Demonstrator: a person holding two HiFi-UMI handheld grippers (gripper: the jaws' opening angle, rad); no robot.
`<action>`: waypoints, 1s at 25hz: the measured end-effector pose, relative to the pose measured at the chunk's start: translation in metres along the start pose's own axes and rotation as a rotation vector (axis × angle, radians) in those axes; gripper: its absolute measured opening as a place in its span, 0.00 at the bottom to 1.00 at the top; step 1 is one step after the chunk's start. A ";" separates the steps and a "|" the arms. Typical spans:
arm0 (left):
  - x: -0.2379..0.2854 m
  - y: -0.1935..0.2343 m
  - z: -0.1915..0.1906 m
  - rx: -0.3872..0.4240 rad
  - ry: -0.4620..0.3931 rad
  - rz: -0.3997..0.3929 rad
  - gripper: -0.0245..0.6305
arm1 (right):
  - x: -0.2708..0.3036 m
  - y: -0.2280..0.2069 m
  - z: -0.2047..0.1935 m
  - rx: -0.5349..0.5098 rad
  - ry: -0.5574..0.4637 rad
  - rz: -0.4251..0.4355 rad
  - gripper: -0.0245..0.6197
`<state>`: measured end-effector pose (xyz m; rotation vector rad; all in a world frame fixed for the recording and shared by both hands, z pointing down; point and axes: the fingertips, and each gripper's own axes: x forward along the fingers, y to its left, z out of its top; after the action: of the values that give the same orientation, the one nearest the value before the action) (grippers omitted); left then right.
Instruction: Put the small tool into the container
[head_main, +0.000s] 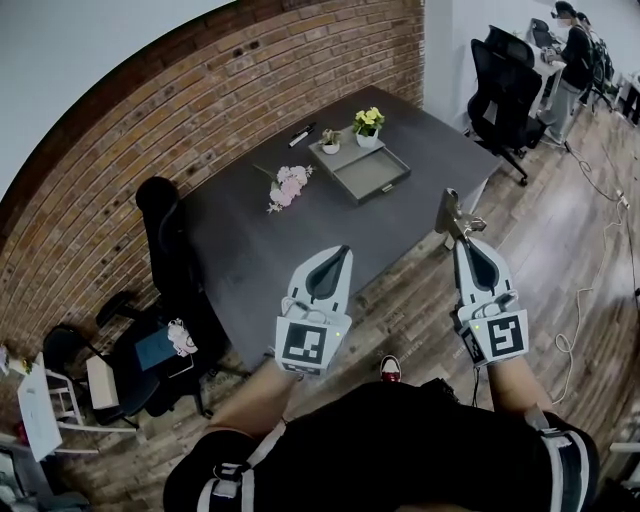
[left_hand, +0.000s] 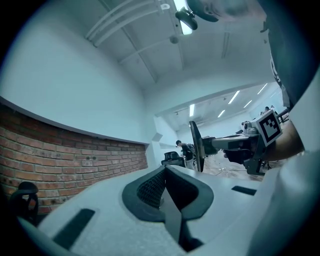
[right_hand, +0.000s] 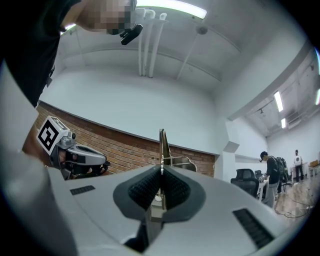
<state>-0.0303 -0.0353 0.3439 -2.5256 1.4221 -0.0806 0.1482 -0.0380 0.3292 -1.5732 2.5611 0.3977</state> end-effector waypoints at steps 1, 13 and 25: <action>0.004 0.001 0.000 -0.003 -0.001 0.002 0.05 | 0.003 -0.002 -0.001 0.003 0.001 0.002 0.04; 0.043 0.011 -0.015 0.011 0.023 0.014 0.05 | 0.033 -0.029 -0.022 0.013 0.007 0.016 0.04; 0.105 0.027 -0.013 0.014 0.008 0.031 0.05 | 0.079 -0.070 -0.024 0.008 -0.020 0.044 0.04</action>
<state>-0.0002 -0.1406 0.3431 -2.4937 1.4583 -0.0946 0.1756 -0.1423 0.3223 -1.5039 2.5829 0.4045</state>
